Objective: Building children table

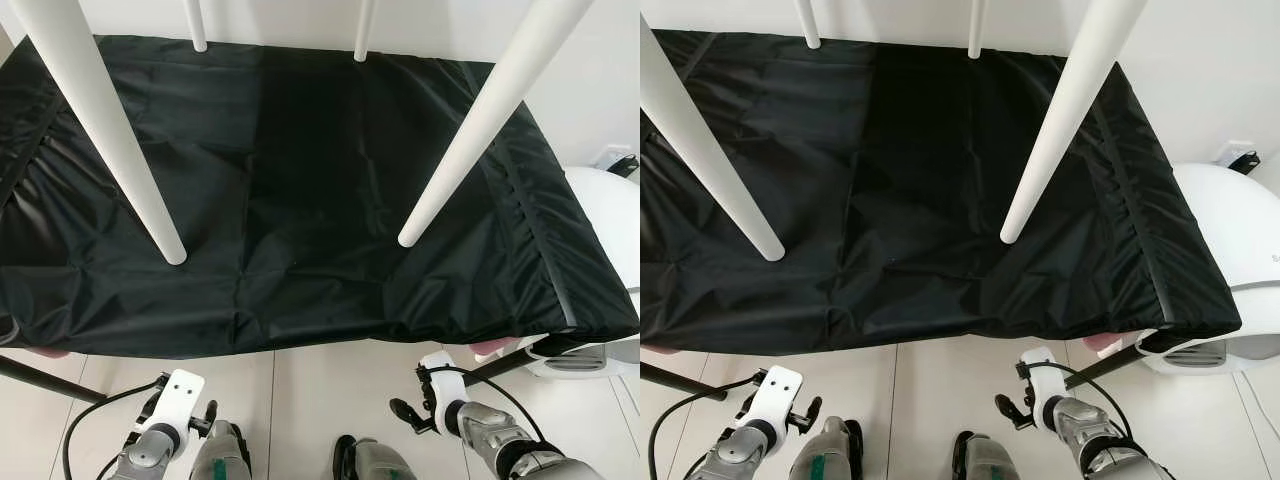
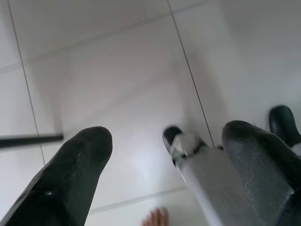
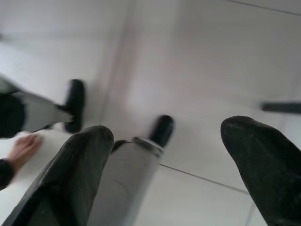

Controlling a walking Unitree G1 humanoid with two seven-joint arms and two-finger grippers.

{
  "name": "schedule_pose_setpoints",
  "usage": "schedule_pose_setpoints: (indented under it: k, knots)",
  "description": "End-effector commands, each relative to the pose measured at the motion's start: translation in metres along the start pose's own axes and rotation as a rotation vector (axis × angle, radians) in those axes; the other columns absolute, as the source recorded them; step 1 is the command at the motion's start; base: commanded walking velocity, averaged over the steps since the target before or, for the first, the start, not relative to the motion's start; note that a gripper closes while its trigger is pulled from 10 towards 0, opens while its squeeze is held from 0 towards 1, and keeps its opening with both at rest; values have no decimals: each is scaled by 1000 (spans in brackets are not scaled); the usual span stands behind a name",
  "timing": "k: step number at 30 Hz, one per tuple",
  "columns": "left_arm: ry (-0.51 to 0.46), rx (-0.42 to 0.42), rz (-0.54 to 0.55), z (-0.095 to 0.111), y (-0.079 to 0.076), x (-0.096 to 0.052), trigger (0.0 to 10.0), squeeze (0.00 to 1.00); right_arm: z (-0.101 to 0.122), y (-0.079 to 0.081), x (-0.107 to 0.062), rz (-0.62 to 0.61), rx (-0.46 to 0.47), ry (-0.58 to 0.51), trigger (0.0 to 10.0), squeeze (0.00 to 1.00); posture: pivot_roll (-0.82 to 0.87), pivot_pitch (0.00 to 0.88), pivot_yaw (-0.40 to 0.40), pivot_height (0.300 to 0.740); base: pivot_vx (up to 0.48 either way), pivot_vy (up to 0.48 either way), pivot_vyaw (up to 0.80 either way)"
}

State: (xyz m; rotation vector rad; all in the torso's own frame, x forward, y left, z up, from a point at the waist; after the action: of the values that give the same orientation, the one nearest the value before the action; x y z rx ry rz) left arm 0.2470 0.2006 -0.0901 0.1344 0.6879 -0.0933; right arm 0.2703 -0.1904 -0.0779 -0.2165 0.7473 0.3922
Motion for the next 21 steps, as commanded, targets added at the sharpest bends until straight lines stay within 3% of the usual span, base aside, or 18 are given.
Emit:
schedule_pose_setpoints:
  k: [1, 2, 3, 6, 8, 14, 21]
  knots:
    - [103, -58, 71, -25, 6, -5, 10000, 0, -27, 0, -4, -62, 30, 93, 10000, 0, 94, 187, -32, 740, 0, 0, 0]
    - [133, -135, 115, -32, 8, -6, 10000, 0, -36, 2, -5, -96, 38, 126, 10000, 0, 90, 186, -27, 740, 0, 0, 0]
    - [133, -135, 115, -32, 8, -6, 10000, 0, -36, 2, -5, -96, 38, 126, 10000, 0, 90, 186, -27, 740, 0, 0, 0]
    - [174, -257, 158, -40, 9, -7, 10000, 0, -52, 4, -9, -124, 38, 187, 10000, 0, 90, 185, -20, 740, 0, 0, 0]
    - [186, -292, 159, -42, 8, -8, 10000, 0, -58, 5, -10, -130, 34, 206, 10000, 0, 90, 185, -20, 740, 0, 0, 0]
    - [277, -240, 136, -64, -2, -16, 10000, 0, -87, 10, -21, -177, 75, 278, 10000, 0, 78, 196, 10, 740, 0, 0, 0]
    - [310, -218, 126, -74, -5, -20, 10000, 0, -99, 14, -26, -196, 82, 305, 10000, 0, 69, 197, 28, 740, 0, 0, 0]
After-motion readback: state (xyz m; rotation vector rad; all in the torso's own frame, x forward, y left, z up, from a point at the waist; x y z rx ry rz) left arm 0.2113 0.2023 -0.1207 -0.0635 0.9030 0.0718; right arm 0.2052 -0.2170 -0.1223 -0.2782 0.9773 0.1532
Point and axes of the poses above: a point about 5 cm out from each wrist's last joint towards the gripper, its own x axis pointing out of the wrist towards the gripper, its own z axis along the axis of the wrist's last joint, y = z × x, the point moved 5 cm from there along x, pointing out of the wrist towards the gripper, and after that the axes turned 7 degrees about -x, right-handed, at the moved point
